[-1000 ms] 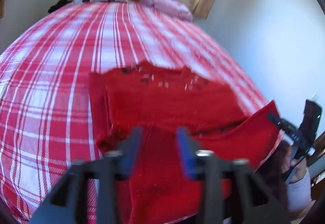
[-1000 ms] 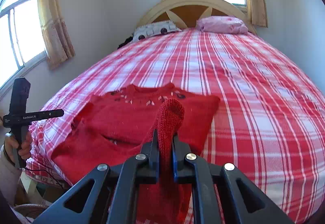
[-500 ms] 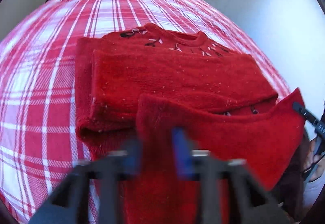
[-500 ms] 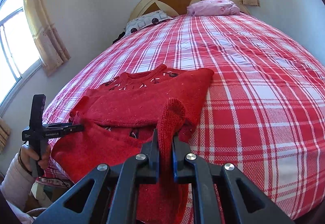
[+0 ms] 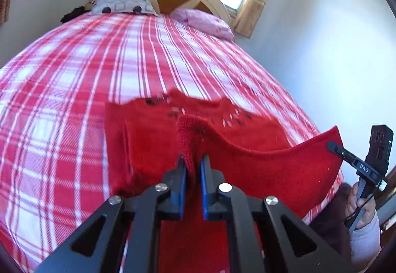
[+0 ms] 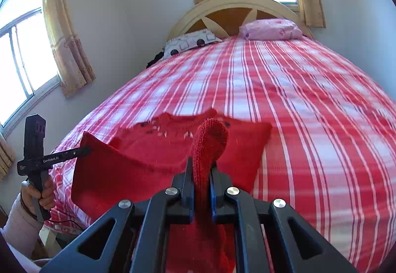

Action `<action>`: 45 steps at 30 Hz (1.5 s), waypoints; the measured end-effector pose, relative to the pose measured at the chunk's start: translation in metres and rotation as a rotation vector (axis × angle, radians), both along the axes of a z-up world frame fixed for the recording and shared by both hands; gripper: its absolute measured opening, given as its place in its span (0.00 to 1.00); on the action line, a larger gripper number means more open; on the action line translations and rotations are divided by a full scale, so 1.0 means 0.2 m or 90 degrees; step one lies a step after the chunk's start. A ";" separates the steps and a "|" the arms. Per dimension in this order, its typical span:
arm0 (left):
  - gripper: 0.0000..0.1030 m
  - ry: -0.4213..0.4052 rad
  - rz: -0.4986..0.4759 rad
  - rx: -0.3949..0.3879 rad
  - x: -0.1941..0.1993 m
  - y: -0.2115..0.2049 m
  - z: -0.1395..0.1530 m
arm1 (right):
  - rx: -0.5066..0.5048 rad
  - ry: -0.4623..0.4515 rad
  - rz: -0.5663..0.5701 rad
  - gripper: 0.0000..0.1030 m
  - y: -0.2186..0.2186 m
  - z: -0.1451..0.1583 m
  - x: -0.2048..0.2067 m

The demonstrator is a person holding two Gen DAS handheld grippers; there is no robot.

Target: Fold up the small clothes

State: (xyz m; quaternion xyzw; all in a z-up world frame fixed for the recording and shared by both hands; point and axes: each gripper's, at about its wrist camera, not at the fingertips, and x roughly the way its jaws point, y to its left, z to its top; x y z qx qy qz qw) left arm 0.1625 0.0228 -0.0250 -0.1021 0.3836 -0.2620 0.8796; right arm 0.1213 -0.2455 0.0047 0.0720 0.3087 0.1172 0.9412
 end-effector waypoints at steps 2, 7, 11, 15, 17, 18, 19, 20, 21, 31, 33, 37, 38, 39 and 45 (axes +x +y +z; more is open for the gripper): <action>0.10 -0.001 0.018 -0.010 0.08 0.03 0.03 | -0.007 -0.008 0.006 0.08 0.00 0.04 0.08; 0.10 0.003 0.062 -0.039 0.31 0.10 0.06 | -0.041 -0.012 -0.009 0.08 -0.02 0.09 0.35; 0.10 0.000 0.081 -0.019 0.47 0.08 0.04 | -0.046 0.000 -0.032 0.08 -0.05 0.06 0.58; 0.10 0.011 0.090 -0.006 0.61 0.04 -0.03 | -0.070 0.023 -0.046 0.08 -0.05 -0.03 0.73; 0.10 0.018 0.097 0.003 0.65 0.04 -0.07 | -0.083 0.037 -0.051 0.08 -0.05 -0.10 0.80; 0.10 0.022 0.104 0.012 0.68 0.04 -0.10 | -0.088 0.040 -0.053 0.08 -0.05 -0.12 0.82; 0.10 0.026 0.110 0.018 0.70 0.03 -0.12 | -0.092 0.045 -0.054 0.08 -0.04 -0.15 0.85; 0.10 0.028 0.119 0.026 0.72 0.04 -0.14 | -0.096 0.049 -0.055 0.08 -0.04 -0.17 0.87; 0.10 0.029 0.125 0.029 0.73 0.04 -0.15 | -0.099 0.051 -0.057 0.08 -0.04 -0.19 0.89; 0.10 0.075 0.079 0.082 0.74 -0.05 -0.23 | -0.132 0.098 -0.084 0.08 -0.09 -0.37 0.99; 0.10 0.075 0.064 0.079 0.73 -0.08 -0.21 | -0.116 0.087 -0.088 0.08 -0.11 -0.34 0.99; 0.13 0.038 0.045 0.091 0.67 -0.17 -0.14 | -0.135 0.035 -0.089 0.08 -0.07 -0.25 0.98; 0.18 0.036 0.045 0.096 0.67 -0.19 -0.14 | -0.143 0.030 -0.087 0.08 -0.06 -0.24 1.00; 0.21 0.035 0.050 0.107 0.67 -0.22 -0.15 | -0.146 0.031 -0.086 0.08 -0.05 -0.24 1.02; 0.29 0.086 0.093 0.158 0.75 -0.24 -0.33 | -0.192 0.134 -0.080 0.08 -0.08 -0.45 1.18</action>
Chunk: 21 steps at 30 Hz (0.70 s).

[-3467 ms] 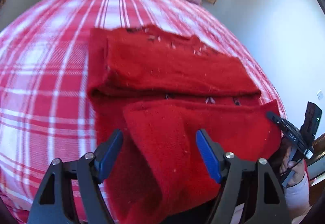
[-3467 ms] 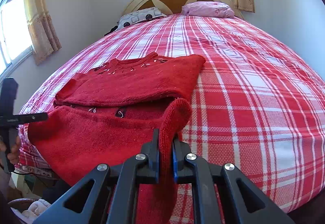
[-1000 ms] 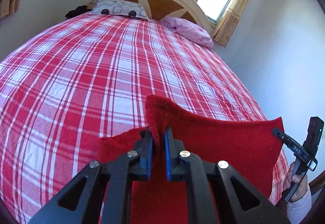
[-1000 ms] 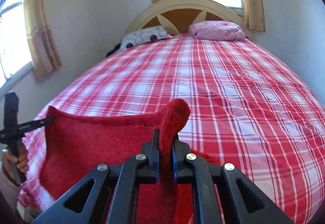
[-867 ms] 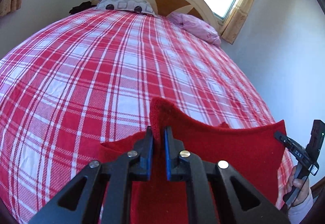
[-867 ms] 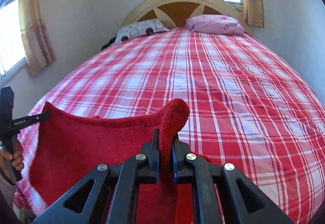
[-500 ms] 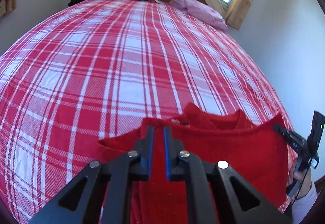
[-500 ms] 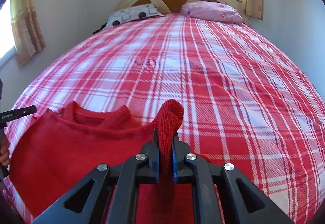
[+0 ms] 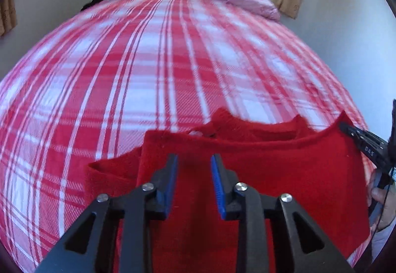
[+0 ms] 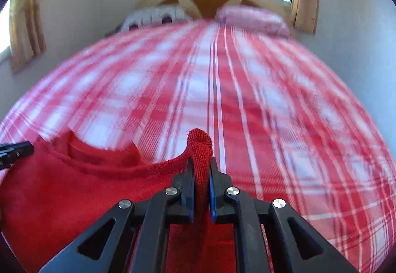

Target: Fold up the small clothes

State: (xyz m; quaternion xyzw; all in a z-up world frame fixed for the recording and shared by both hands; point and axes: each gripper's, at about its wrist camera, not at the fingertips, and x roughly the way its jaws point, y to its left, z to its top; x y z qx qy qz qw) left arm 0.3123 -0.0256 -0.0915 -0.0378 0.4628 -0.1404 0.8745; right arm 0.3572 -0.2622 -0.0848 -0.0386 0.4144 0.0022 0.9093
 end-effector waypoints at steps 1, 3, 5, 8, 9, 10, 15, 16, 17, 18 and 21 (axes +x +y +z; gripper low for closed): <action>0.29 0.016 0.007 -0.003 0.02 0.02 -0.04 | 0.005 0.033 0.005 0.09 -0.02 -0.05 0.01; 0.29 0.001 0.010 -0.010 0.02 0.04 -0.04 | 0.034 0.050 0.007 0.09 -0.06 -0.07 -0.03; 0.30 -0.007 0.015 0.006 0.03 0.04 -0.03 | 0.076 0.044 -0.004 0.17 -0.11 -0.02 -0.10; 0.31 -0.028 0.047 0.029 0.07 0.07 -0.04 | 0.151 -0.008 -0.040 0.35 -0.22 0.09 -0.25; 0.31 -0.026 0.063 0.025 0.09 0.09 -0.04 | 0.166 -0.032 -0.057 0.38 -0.25 0.13 -0.32; 0.31 -0.020 0.068 0.012 0.10 0.11 -0.04 | 0.176 -0.052 -0.073 0.39 -0.27 0.17 -0.39; 0.35 -0.010 0.058 0.020 0.03 0.10 0.01 | 0.182 -0.083 -0.014 0.39 -0.13 0.26 -0.72; 0.42 -0.008 0.056 0.004 -0.01 0.11 0.04 | 0.177 -0.088 0.004 0.39 -0.08 0.26 -0.79; 0.51 -0.009 0.052 -0.011 -0.06 0.11 0.06 | 0.173 -0.089 0.016 0.39 -0.04 0.25 -0.84; 0.54 -0.013 0.049 -0.016 -0.10 0.11 0.09 | 0.168 -0.091 0.028 0.38 0.01 0.24 -0.88; 0.63 -0.036 0.039 -0.011 -0.28 0.08 0.14 | 0.172 -0.081 0.060 0.38 0.12 0.17 -0.95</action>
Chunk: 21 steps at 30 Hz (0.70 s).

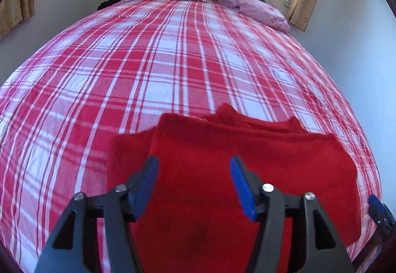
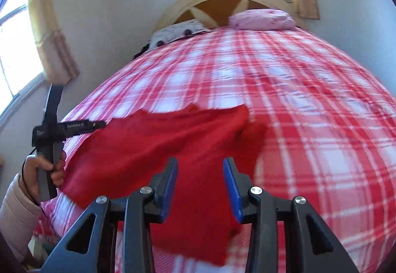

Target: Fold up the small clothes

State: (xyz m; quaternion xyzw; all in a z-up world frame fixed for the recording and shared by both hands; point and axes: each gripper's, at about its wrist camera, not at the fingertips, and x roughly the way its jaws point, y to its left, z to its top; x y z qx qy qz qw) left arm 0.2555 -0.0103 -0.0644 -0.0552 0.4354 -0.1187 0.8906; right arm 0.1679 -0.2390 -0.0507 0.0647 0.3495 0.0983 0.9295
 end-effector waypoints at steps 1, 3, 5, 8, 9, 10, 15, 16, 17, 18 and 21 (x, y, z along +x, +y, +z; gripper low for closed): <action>0.64 -0.002 -0.005 0.005 -0.03 -0.01 0.00 | -0.007 0.007 0.003 0.38 0.02 -0.02 0.00; 0.64 -0.001 -0.016 0.025 -0.13 -0.04 -0.02 | -0.006 0.023 0.008 0.38 0.05 -0.08 -0.01; 0.66 -0.001 -0.022 0.036 -0.19 -0.05 -0.05 | -0.031 0.043 -0.008 0.38 0.06 -0.15 -0.05; 0.70 0.011 -0.010 0.066 -0.22 -0.06 -0.13 | -0.028 0.055 -0.022 0.36 0.03 -0.25 -0.13; 0.70 0.012 -0.011 0.078 -0.22 -0.06 -0.15 | -0.029 0.053 -0.024 0.36 0.03 -0.27 -0.16; 0.70 0.004 -0.013 0.086 -0.23 -0.06 -0.15 | -0.039 0.042 -0.027 0.36 0.03 -0.28 -0.19; 0.72 -0.001 -0.015 0.117 -0.25 -0.09 -0.14 | -0.095 0.029 -0.047 0.37 0.09 -0.28 -0.23; 0.72 -0.002 -0.014 0.121 -0.26 -0.09 -0.14 | -0.104 0.034 -0.046 0.38 0.10 -0.27 -0.22; 0.72 -0.001 -0.013 0.123 -0.27 -0.08 -0.14 | -0.107 0.043 -0.046 0.38 0.11 -0.25 -0.22; 0.72 -0.001 -0.012 0.124 -0.29 -0.08 -0.13 | -0.101 0.048 -0.046 0.38 0.11 -0.23 -0.23; 0.73 -0.006 -0.010 0.127 -0.34 -0.04 -0.11 | -0.021 0.024 -0.019 0.38 0.11 -0.11 -0.27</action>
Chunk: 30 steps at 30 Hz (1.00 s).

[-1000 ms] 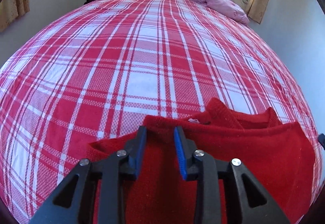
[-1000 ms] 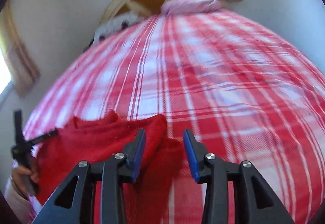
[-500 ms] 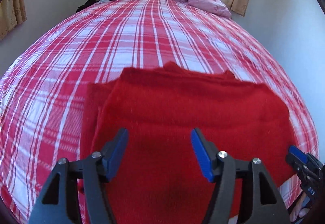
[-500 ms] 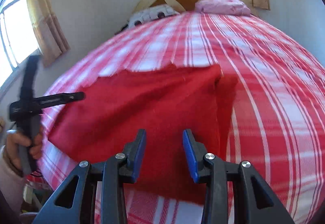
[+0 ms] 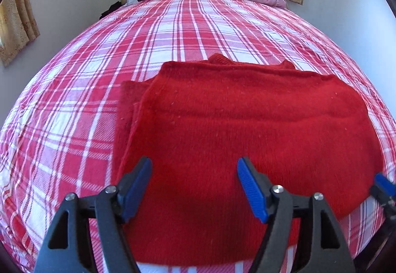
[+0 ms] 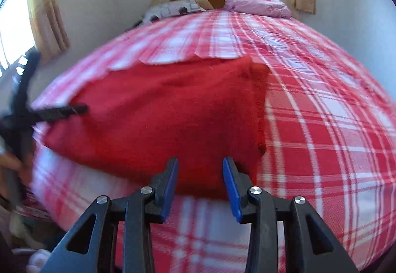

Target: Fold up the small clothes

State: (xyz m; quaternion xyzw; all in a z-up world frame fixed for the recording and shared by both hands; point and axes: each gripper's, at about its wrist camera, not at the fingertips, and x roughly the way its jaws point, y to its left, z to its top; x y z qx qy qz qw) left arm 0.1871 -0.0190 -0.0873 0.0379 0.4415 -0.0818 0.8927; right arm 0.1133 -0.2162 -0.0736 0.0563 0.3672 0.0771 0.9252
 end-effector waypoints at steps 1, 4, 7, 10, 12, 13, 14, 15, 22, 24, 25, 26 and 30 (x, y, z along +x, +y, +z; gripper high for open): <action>0.76 -0.002 0.005 0.004 -0.02 0.01 0.01 | 0.027 -0.024 0.014 0.38 0.02 0.06 -0.02; 0.80 -0.011 0.022 -0.005 -0.06 0.06 0.03 | 0.082 -0.056 0.038 0.40 0.08 0.16 -0.05; 0.90 -0.020 0.038 -0.016 -0.09 0.11 0.05 | 0.127 -0.057 0.050 0.54 0.15 0.18 -0.03; 0.99 -0.027 0.058 -0.011 -0.11 0.17 0.06 | 0.103 -0.047 0.045 0.55 0.24 0.12 -0.03; 0.99 -0.022 0.076 -0.012 -0.11 0.23 0.05 | 0.088 -0.026 0.045 0.55 0.27 0.07 -0.02; 0.99 -0.022 0.094 -0.024 -0.12 0.28 0.05 | 0.090 -0.017 0.048 0.55 0.28 0.04 -0.03; 0.99 -0.023 0.107 -0.037 -0.12 0.32 0.05 | 0.093 -0.013 0.051 0.55 0.29 0.03 -0.04; 1.00 -0.022 0.123 -0.057 -0.11 0.36 0.04 | 0.095 -0.012 0.056 0.55 0.29 0.02 -0.05; 1.00 0.055 0.187 -0.245 -0.03 0.51 -0.11 | 0.097 -0.002 0.051 0.55 0.27 0.00 -0.09; 1.00 0.063 0.187 -0.225 -0.02 0.47 -0.14 | 0.101 -0.002 0.048 0.55 0.26 0.01 -0.09; 1.00 0.047 0.182 -0.205 -0.02 0.43 -0.13 | 0.100 -0.004 0.045 0.55 0.26 0.01 -0.08; 0.99 0.044 0.176 -0.196 -0.02 0.42 -0.13 | 0.099 -0.004 0.043 0.55 0.25 0.01 -0.08; 0.77 0.030 0.166 -0.234 -0.04 0.43 -0.12 | 0.110 0.003 0.039 0.55 0.23 0.01 -0.06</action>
